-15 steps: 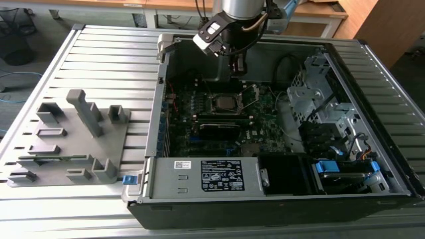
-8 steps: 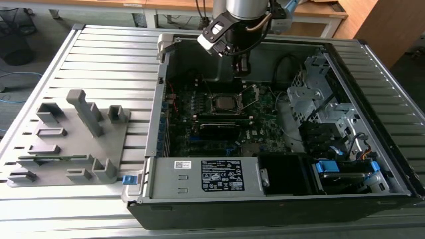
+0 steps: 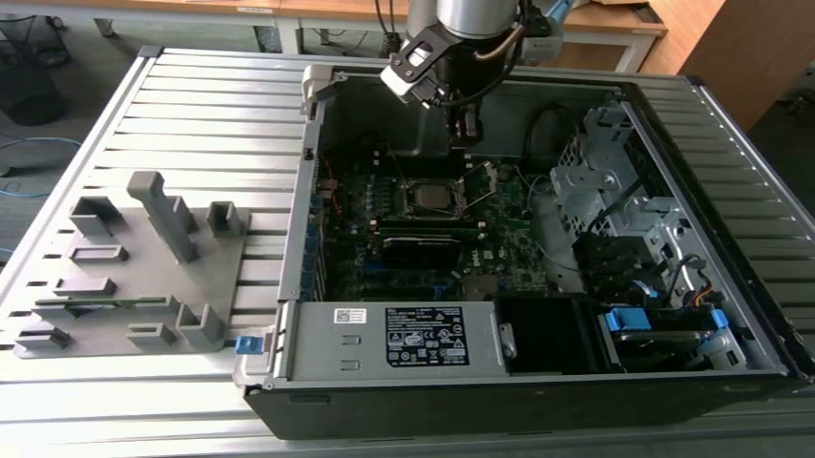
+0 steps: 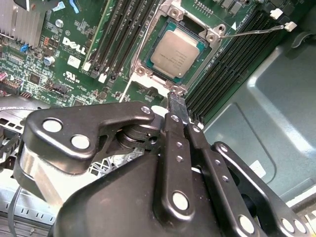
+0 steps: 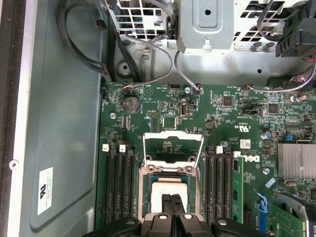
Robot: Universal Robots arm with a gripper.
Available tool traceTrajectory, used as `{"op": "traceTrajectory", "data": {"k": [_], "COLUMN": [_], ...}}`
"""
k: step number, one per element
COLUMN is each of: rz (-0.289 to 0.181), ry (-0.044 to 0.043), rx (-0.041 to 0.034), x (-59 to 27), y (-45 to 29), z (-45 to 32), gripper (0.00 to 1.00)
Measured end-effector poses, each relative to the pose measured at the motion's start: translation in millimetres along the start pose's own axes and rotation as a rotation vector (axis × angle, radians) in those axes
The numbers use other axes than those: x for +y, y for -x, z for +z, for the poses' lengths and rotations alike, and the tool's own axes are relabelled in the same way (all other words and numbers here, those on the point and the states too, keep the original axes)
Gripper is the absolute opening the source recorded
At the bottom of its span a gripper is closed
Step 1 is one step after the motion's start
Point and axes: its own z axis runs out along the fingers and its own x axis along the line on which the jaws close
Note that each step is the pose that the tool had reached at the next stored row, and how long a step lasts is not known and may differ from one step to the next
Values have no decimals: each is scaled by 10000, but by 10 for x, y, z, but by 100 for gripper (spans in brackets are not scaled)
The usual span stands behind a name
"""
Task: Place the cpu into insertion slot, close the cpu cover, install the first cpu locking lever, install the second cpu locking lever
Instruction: 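Close the cpu cover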
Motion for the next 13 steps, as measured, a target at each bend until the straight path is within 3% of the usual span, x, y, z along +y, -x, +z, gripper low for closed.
{"op": "traceTrajectory", "data": {"k": [13], "rz": [1], "ry": [0], "rx": [0], "x": [30], "y": [0], "z": [2], "gripper": [11]}}
